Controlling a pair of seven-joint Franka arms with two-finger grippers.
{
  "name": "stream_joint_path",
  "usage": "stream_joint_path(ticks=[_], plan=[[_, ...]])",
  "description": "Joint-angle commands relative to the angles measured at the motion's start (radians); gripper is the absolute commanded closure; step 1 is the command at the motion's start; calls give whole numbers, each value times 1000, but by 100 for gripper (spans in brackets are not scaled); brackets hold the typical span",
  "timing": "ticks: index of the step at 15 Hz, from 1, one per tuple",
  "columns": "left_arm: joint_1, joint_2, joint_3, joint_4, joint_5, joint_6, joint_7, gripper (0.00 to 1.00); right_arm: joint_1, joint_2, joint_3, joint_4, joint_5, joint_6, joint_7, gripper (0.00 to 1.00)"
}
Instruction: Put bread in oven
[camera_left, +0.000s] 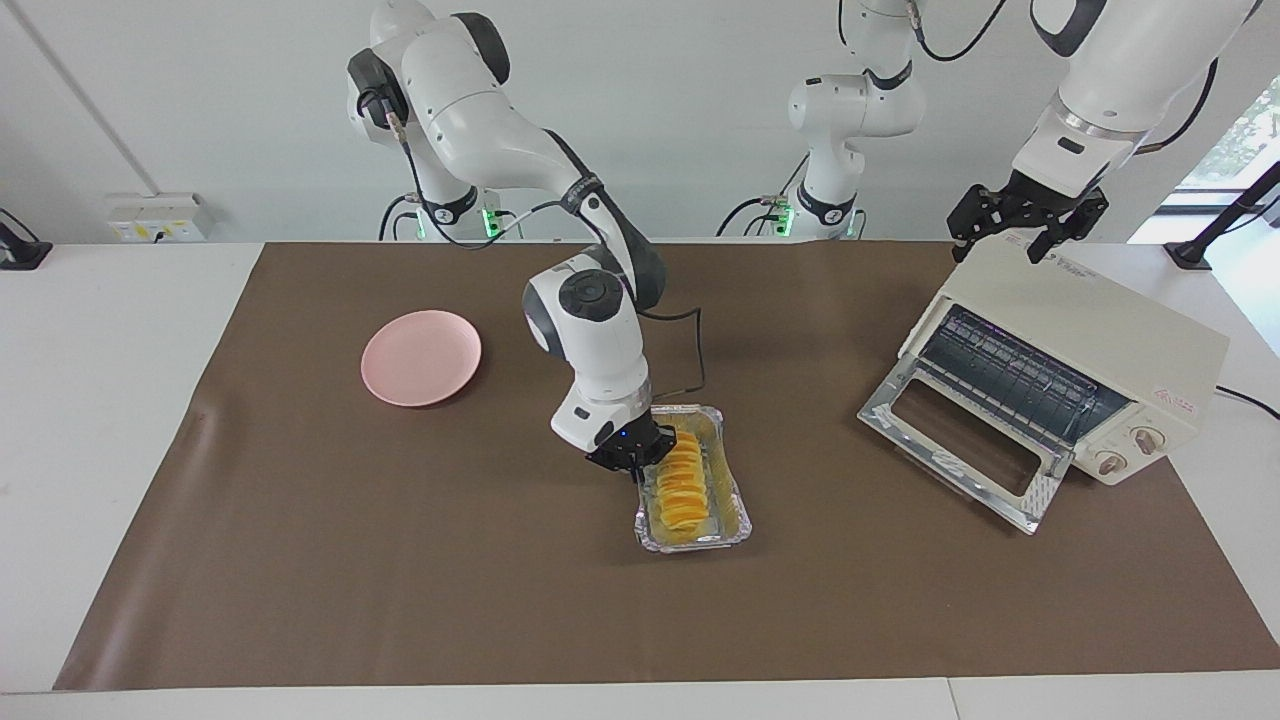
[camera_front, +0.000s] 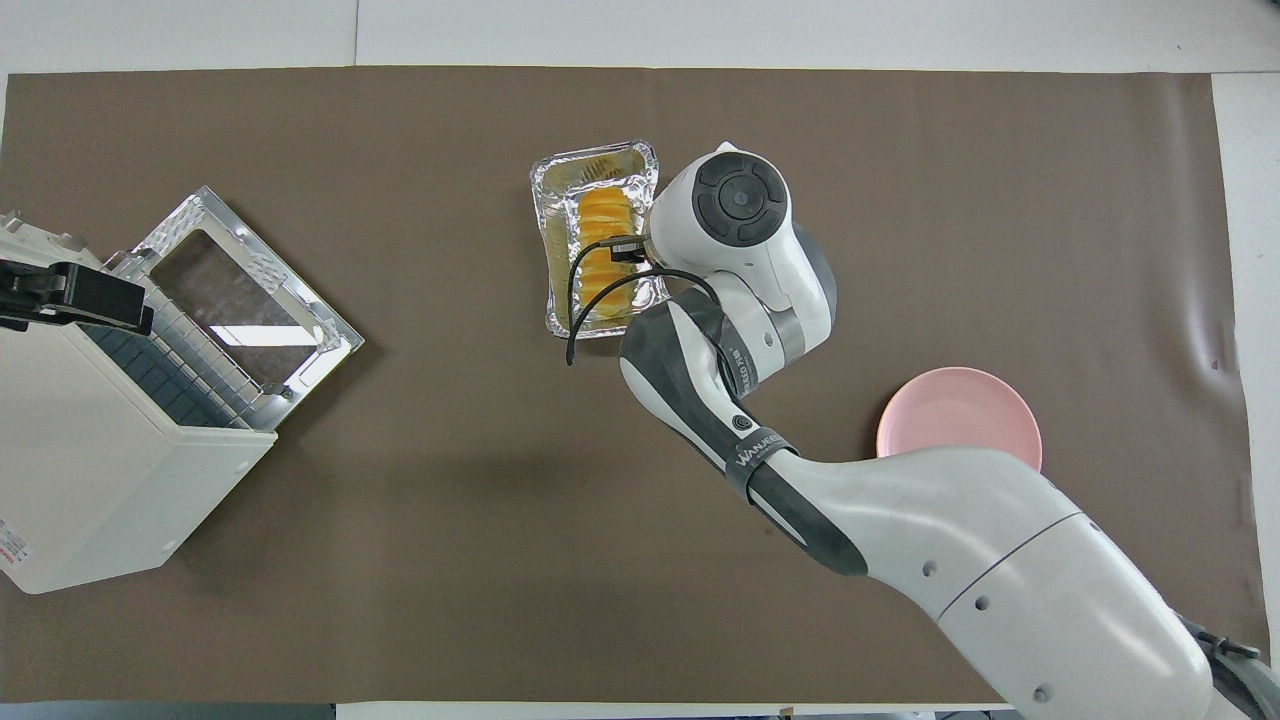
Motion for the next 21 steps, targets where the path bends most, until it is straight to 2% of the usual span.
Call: stream_joint_path(ticks=[1, 4, 5, 7, 8, 10, 12, 14, 16, 21], plan=[[8, -3, -5, -4, 0, -6, 7, 0, 1, -8, -2, -24, -25, 29, 35, 86], [8, -3, -5, -4, 0, -6, 7, 0, 1, -8, 0, -24, -24, 15, 35, 81], [8, -3, -5, -4, 0, -6, 7, 0, 1, -11, -2, -18, -25, -2, 35, 70], [8, -3, -5, -4, 0, -6, 7, 0, 1, -17, -3, 3, -36, -66, 35, 31], [0, -3, -5, -4, 0, -8, 7, 0, 0, -22, -3, 26, -42, -83, 33, 18], [-4, -3, -6, -4, 1, -8, 7, 0, -15, -48, -2, 48, -44, -143, 29, 0], [-6, -3, -9, -6, 0, -8, 7, 0, -40, -91, -3, 62, -36, -186, 15, 0], [-9, -4, -11, -9, 0, -16, 9, 0, -107, -155, 0, 44, -29, -215, -42, 0], [-12, -9, -11, -14, -2, -7, -2, 0, -156, -227, -2, 25, -25, -312, -124, 0], [-17, 3, -14, 2, -17, 17, -28, 0, -333, -440, -3, -119, -27, -464, -210, 0]])
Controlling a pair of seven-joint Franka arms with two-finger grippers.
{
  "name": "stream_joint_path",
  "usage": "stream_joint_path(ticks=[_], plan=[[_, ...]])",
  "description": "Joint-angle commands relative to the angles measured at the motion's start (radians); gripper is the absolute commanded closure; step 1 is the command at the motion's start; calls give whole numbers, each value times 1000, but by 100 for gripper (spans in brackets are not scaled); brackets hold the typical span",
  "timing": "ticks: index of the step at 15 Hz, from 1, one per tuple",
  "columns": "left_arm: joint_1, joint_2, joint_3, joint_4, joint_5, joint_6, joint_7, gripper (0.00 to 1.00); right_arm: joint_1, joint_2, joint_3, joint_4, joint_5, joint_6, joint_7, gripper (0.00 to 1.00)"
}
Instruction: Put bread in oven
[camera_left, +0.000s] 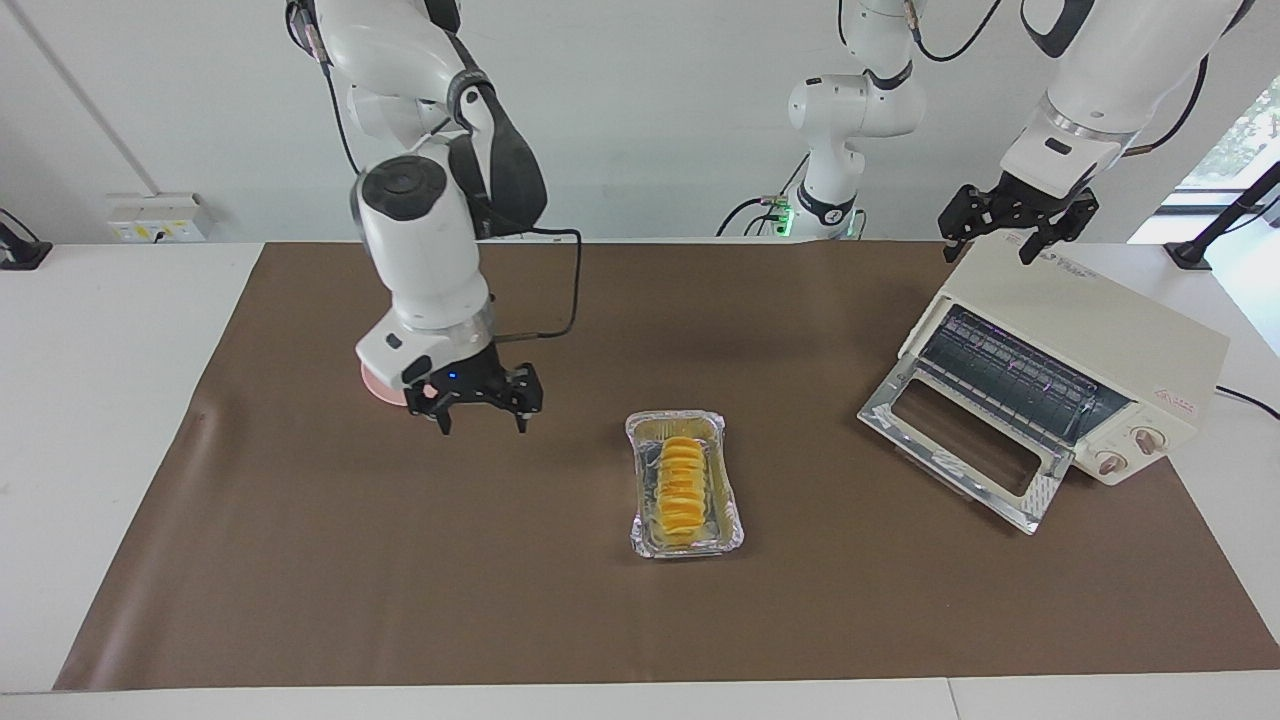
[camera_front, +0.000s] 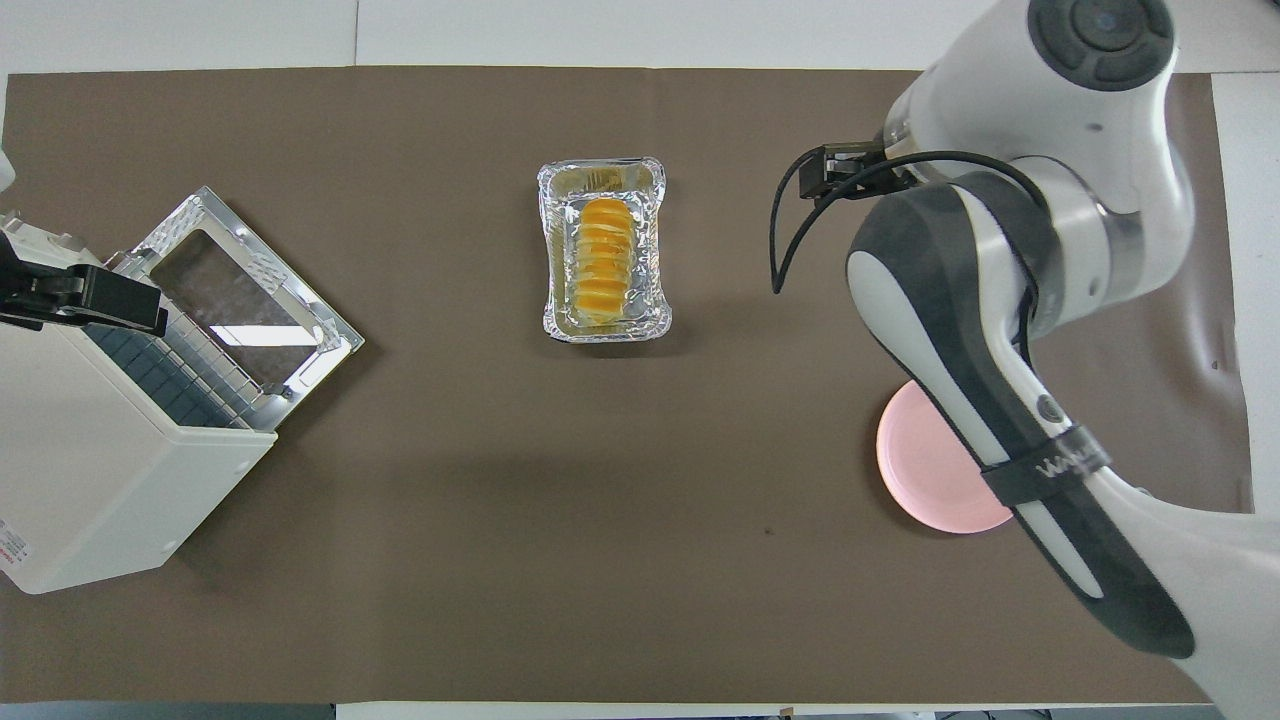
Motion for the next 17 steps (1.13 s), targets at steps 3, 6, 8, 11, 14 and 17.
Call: stream_joint_path(ticks=[3, 6, 8, 11, 14, 17], plan=[[-22, 57, 3, 47, -54, -2, -29, 0, -154, -239, 13, -248, -11, -55, -177, 0], [-88, 192, 9, 227, -53, -73, -100, 0, -180, -314, 13, -312, -9, -67, -182, 0], [-99, 241, 6, 283, -54, -80, -123, 0, -192, -316, 11, -301, -9, -116, -188, 0], [-174, 343, 18, 369, -53, -75, -182, 0, -202, -299, 11, -278, -6, -151, -196, 0], [-274, 541, 29, 588, -53, -78, -288, 0, -244, -291, 11, -258, 78, -202, -196, 0], [-358, 597, 48, 612, -54, -22, -317, 0, -255, -293, 10, -263, 84, -185, -193, 0]])
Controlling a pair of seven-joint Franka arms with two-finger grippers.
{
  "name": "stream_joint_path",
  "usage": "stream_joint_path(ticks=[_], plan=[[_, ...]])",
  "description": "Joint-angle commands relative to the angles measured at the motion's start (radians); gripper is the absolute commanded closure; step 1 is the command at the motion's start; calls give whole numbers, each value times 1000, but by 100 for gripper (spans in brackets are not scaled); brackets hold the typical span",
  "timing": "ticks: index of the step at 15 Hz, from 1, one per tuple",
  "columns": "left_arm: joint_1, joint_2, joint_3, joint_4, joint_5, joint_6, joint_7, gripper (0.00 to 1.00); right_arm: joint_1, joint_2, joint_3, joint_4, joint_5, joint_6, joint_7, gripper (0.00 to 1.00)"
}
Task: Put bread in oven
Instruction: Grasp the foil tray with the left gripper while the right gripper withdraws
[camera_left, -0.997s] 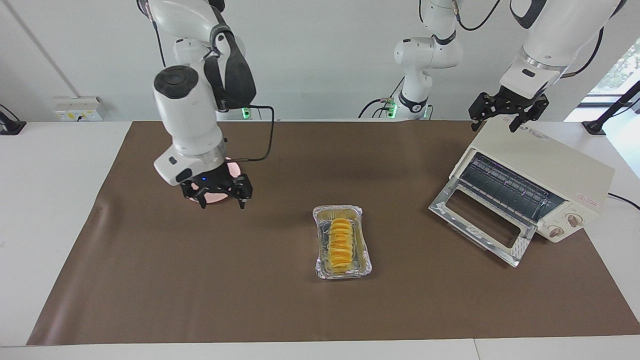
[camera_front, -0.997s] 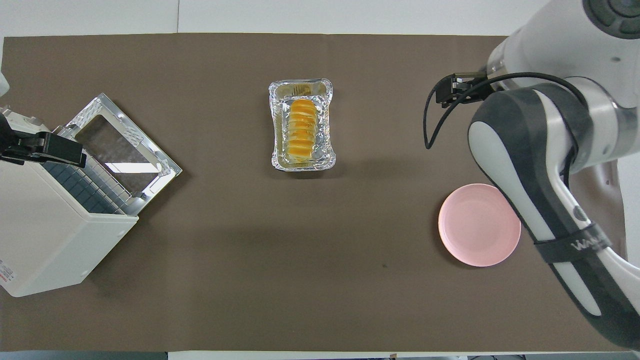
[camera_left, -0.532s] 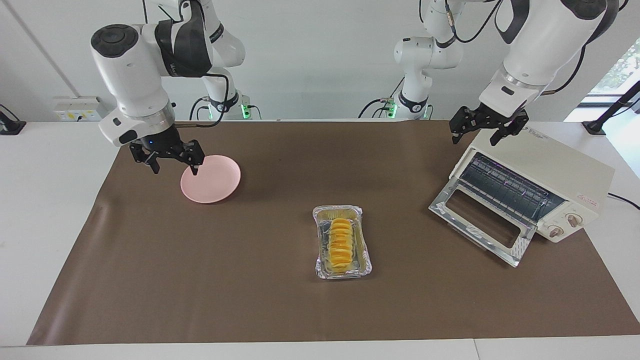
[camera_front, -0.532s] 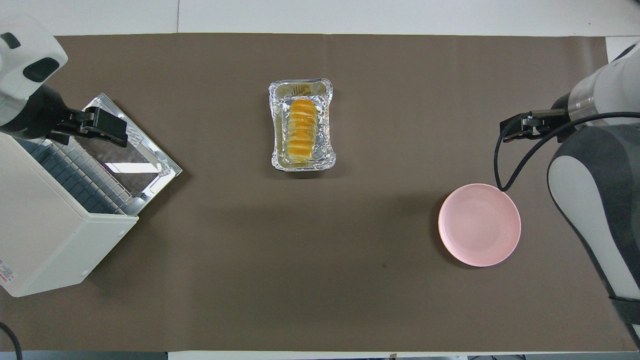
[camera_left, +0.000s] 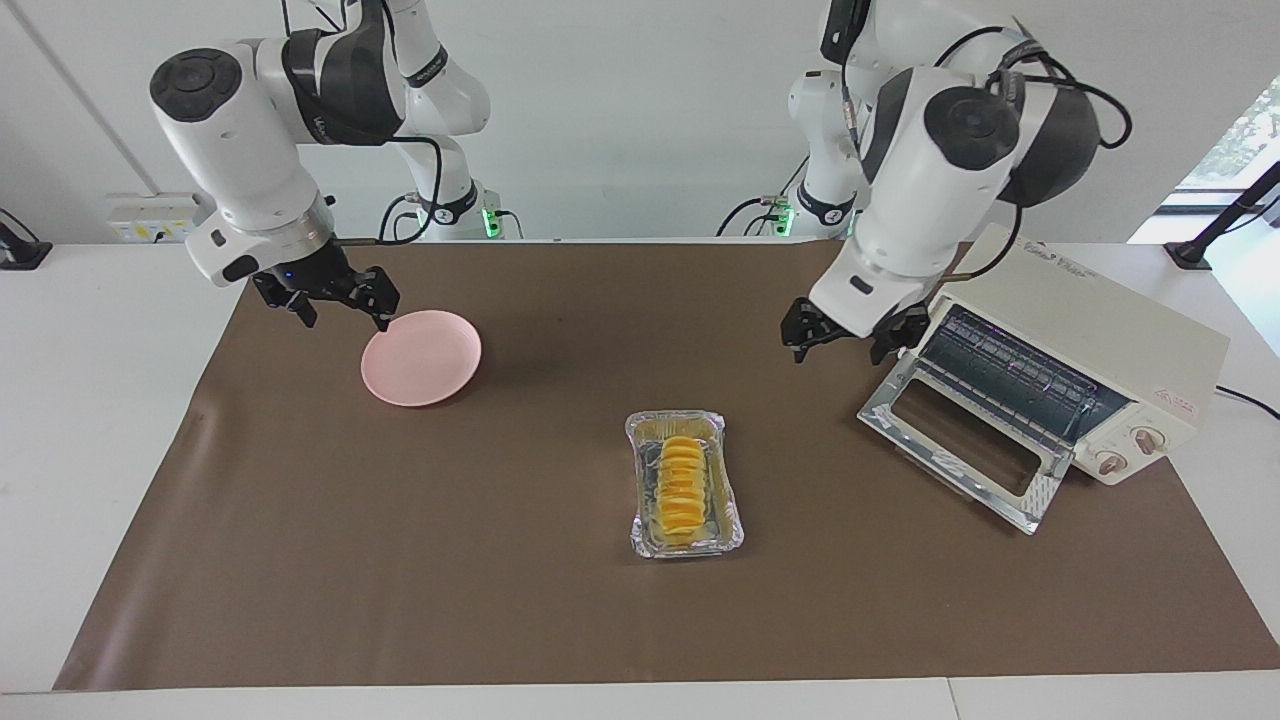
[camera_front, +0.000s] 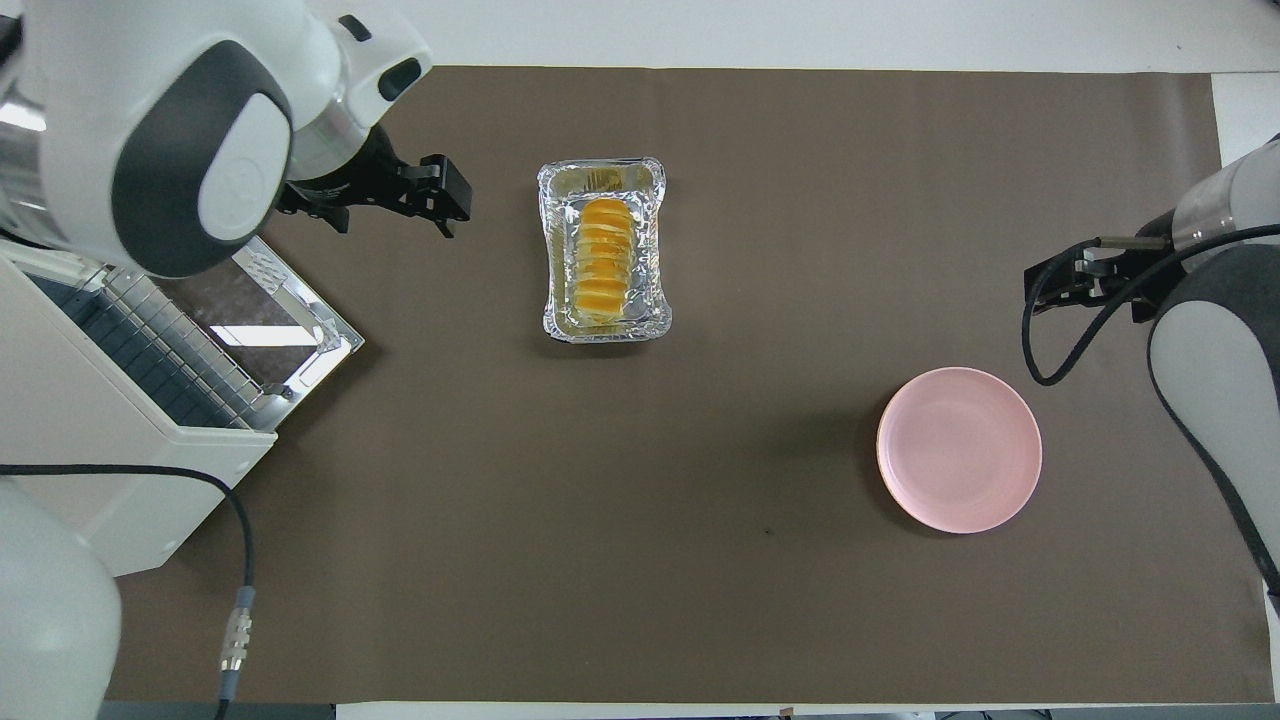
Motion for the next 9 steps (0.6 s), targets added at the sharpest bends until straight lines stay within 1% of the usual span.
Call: stream_joint_path(ticks=[1, 2, 3, 5, 6, 7, 8, 9], plan=[[-93, 101, 39, 97, -12, 30, -91, 0, -20, 5, 10, 11, 22, 0, -20, 0], [-132, 132, 43, 99, -12, 73, -167, 0, -20, -3, 10, 13, 22, 0, -19, 0], [-162, 144, 46, 97, -14, 137, -211, 0, -20, -14, 10, 13, 21, -1, -20, 0], [-205, 173, 46, 94, -14, 161, -219, 0, -22, -40, 6, 20, 18, -1, -23, 0], [-223, 213, 57, 99, -11, 167, -219, 0, -23, -41, -2, 38, 15, -6, -23, 0], [-243, 239, 74, 99, -12, 199, -223, 0, -23, -38, -16, 60, 14, -21, -31, 0], [-268, 283, 95, 97, -12, 272, -252, 0, -22, -46, -22, 62, 11, -50, -70, 0], [-274, 299, 98, 97, -12, 303, -266, 0, -22, -60, -22, 59, 10, -55, -72, 0]])
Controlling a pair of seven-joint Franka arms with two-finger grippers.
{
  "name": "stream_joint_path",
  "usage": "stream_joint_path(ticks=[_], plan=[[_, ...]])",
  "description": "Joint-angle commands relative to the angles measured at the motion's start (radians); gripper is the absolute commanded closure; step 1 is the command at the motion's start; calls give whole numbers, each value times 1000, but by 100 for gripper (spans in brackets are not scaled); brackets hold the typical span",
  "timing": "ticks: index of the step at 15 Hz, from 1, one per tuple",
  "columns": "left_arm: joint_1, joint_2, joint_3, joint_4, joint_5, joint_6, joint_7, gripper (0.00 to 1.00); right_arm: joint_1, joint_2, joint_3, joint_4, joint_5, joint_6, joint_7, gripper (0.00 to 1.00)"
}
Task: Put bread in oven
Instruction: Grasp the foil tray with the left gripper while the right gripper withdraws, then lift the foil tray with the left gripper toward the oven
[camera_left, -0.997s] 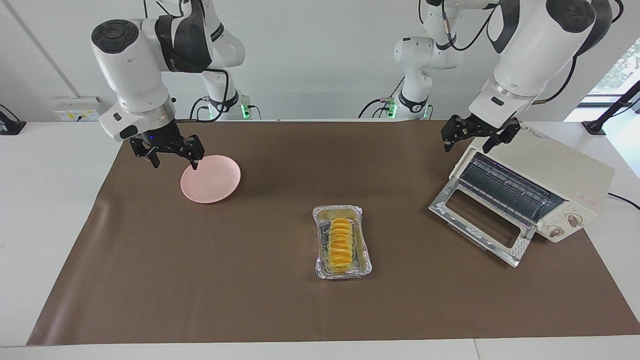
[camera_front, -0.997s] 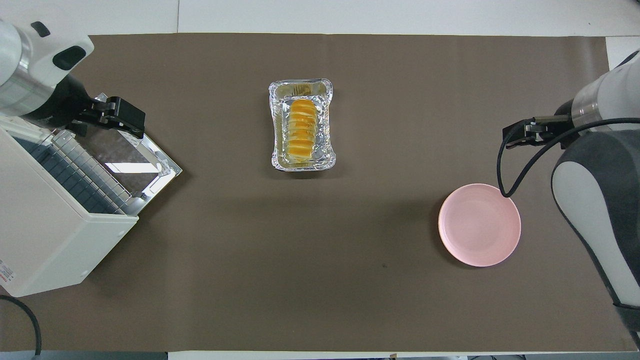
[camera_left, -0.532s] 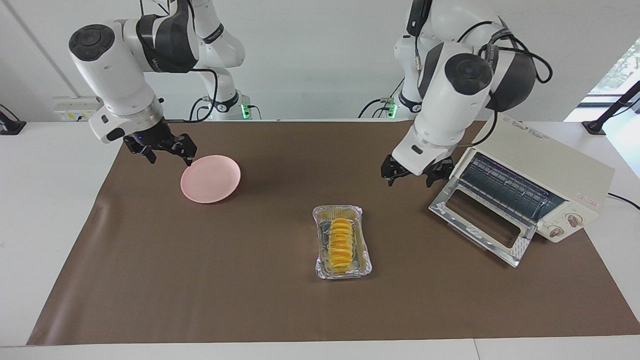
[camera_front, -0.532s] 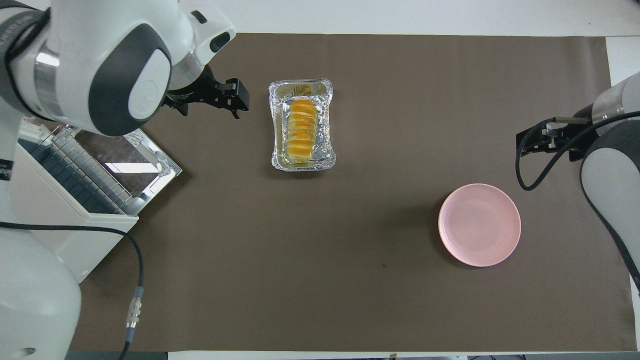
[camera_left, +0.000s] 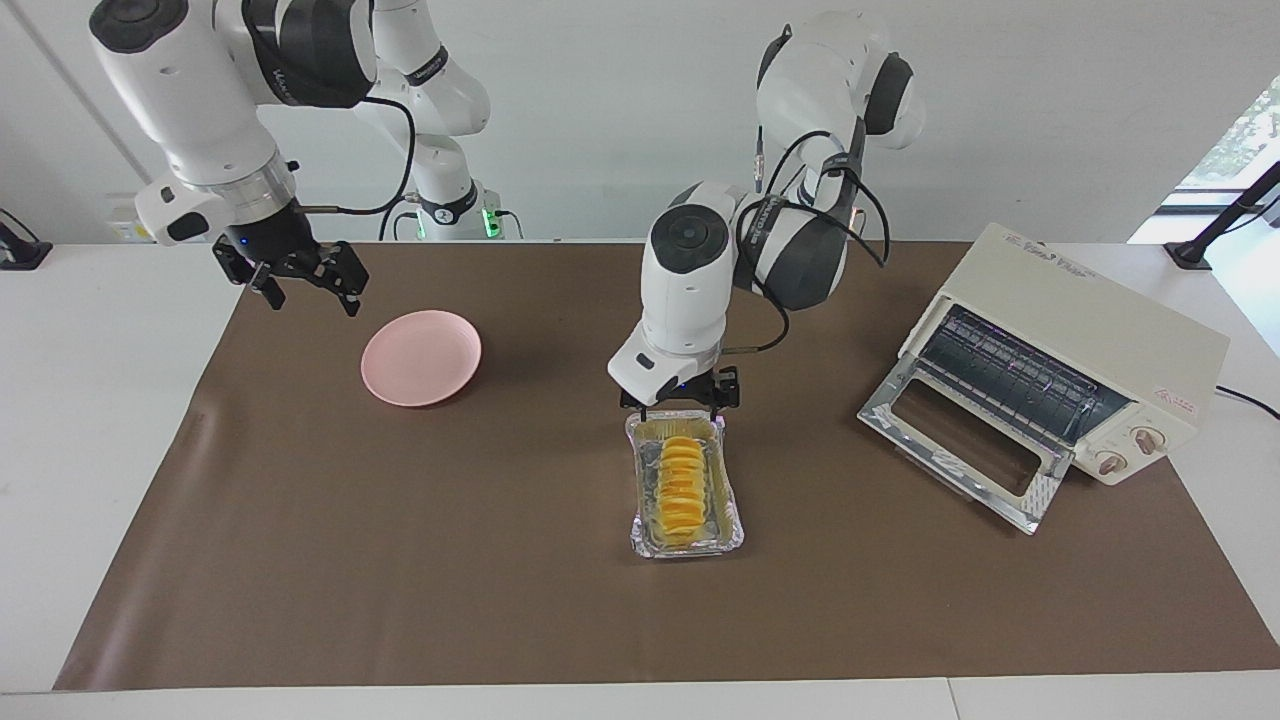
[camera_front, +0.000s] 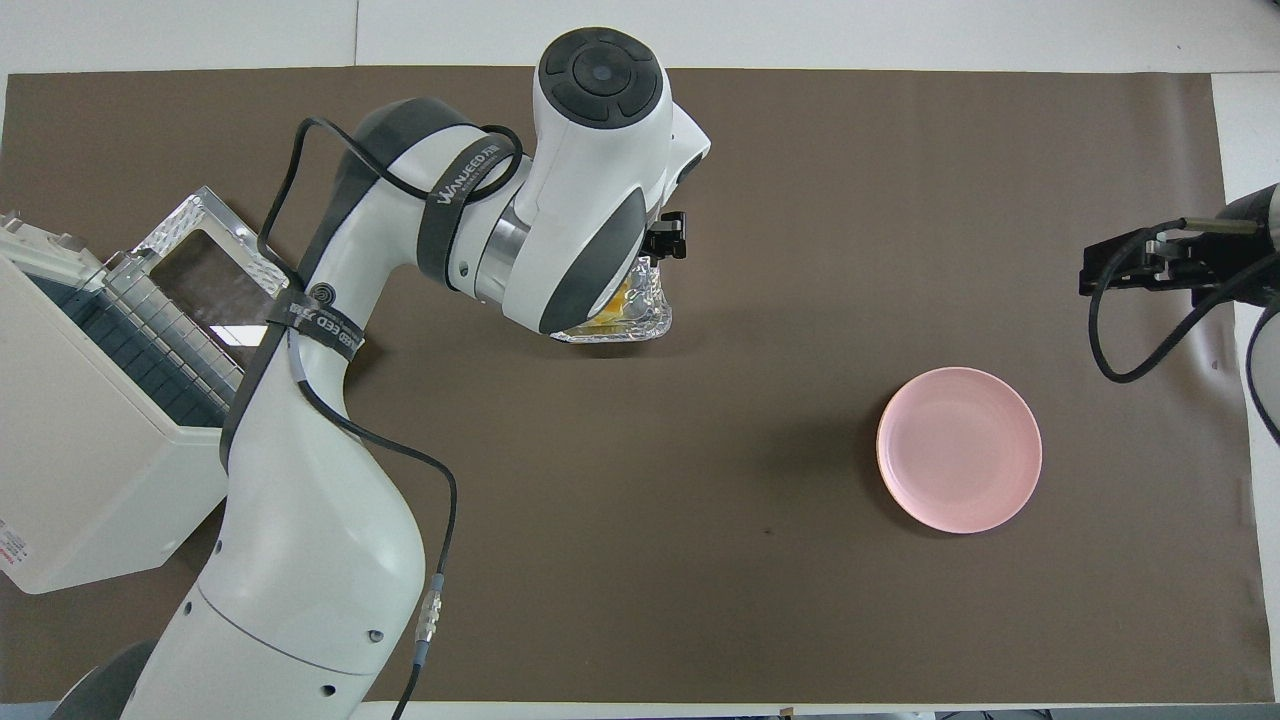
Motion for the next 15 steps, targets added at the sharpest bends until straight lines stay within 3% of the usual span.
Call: stream_joint_path(ticks=[1, 4, 7, 12, 15], plan=[[-29, 69, 30, 48, -9, 77, -29, 0, -12, -22, 2, -2, 7, -33, -41, 0], [-43, 75, 27, 42, -15, 134, -55, 0, -11, -32, 4, -9, 7, -87, -31, 0], [-83, 136, 53, 43, -12, 168, -96, 0, -11, -32, 4, -9, 7, -87, -38, 0], [-109, 129, 53, 5, -15, 172, -138, 0, -11, -32, 4, -9, 7, -89, -40, 0], [-109, 133, 52, -6, -15, 174, -138, 10, -9, -32, 4, -9, 7, -89, -40, 0]])
